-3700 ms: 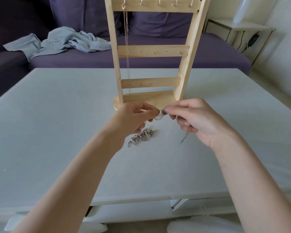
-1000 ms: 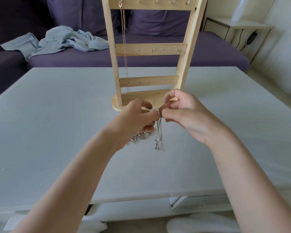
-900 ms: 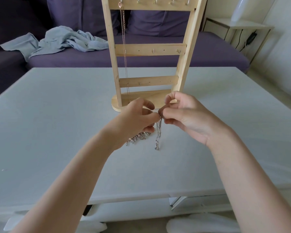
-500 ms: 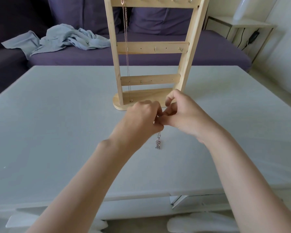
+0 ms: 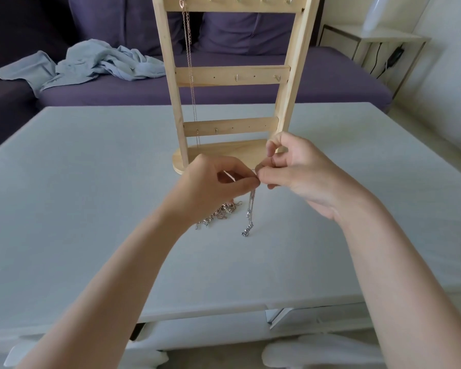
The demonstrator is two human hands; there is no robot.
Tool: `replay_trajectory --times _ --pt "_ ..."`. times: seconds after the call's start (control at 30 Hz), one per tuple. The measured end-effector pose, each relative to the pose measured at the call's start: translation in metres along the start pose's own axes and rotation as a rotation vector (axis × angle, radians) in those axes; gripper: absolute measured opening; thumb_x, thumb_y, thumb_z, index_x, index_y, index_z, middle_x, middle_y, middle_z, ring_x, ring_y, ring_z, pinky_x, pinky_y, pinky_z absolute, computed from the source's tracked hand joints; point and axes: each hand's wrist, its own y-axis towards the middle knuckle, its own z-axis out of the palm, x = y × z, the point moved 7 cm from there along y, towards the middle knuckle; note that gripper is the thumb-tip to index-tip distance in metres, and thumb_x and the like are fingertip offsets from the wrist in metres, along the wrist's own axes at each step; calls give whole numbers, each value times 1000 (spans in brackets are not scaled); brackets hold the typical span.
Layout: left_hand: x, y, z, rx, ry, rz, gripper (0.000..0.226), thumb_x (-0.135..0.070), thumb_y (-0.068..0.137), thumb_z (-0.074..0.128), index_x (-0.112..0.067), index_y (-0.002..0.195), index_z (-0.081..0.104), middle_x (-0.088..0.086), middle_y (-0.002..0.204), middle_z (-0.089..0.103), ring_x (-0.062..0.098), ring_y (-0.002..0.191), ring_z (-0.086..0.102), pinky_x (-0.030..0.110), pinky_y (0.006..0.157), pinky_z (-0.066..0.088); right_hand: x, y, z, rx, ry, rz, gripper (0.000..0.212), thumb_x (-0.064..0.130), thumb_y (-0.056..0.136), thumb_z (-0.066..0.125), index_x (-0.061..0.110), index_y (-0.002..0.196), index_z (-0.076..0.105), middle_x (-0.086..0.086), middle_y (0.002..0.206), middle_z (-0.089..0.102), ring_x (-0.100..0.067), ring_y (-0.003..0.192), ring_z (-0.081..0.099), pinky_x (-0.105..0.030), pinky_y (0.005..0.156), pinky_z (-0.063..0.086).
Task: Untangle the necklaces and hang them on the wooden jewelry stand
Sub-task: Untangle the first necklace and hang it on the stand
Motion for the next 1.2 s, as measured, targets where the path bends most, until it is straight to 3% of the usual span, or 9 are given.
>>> replay_trajectory --times 0.23,0.33,0.57,0.67,0.77,0.87,0.97,1.03,1.2 --pt "-9 -3 0 133 82 6 18 -19 82 69 -26 67 66 -24 50 56 -2 47 47 7 48 33 -1 -6 3 150 -37 42 30 -11 79 58 14 83 42 -3 67 59 -10 57 48 -17 58 43" --pt "-11 -5 1 158 121 24 14 -23 81 70 -27 67 67 -25 53 58 -3 51 51 9 53 38 -2 -9 6 211 -56 66 29 -11 78 58 13 84 43 -4 68 61 -8 55 49 -16 60 44" --pt "-12 -7 7 28 393 187 5 -10 76 68 -13 74 71 -17 56 51 1 58 52 13 58 40 -13 -6 9 172 -165 118 27 -2 75 62 18 83 44 3 65 59 -12 58 47 -25 68 41" --pt "-5 -7 17 60 481 144 4 -13 77 64 -16 77 66 -16 60 50 7 60 50 18 60 40 -15 -6 12 153 -183 121 27 1 75 63 19 82 44 2 67 58 -11 58 46 -24 66 40" --pt "2 -3 16 38 372 68 19 -11 76 66 -24 64 57 -17 57 51 1 54 51 11 53 37 -13 -4 11 94 -175 84 27 1 75 63 18 81 43 2 67 56 -11 58 46 -22 64 40" --pt "10 0 8 1 163 -53 20 -14 78 68 -27 65 61 -13 64 61 -3 54 54 8 51 39 -7 -1 4 5 -105 27 29 -4 75 62 17 78 42 2 66 56 -14 58 50 -21 65 43" --pt "14 0 8 -11 59 -142 5 -19 79 70 -17 74 70 1 72 70 11 63 57 25 60 45 -8 1 0 -75 -85 7 31 -6 73 63 17 77 42 2 64 55 -13 55 51 -23 64 44" --pt "17 -2 12 3 29 -196 10 -20 80 70 -12 75 69 9 72 69 17 62 54 32 62 45 -11 2 -1 -122 -125 10 31 -6 71 63 17 76 43 3 65 55 -13 52 47 -27 62 42" --pt "28 -3 16 55 -164 -362 14 -19 83 67 -9 73 67 -2 64 64 15 63 53 31 67 48 -11 1 2 -94 -3 33 31 -13 75 57 15 80 45 1 62 53 -16 55 44 -21 53 37"
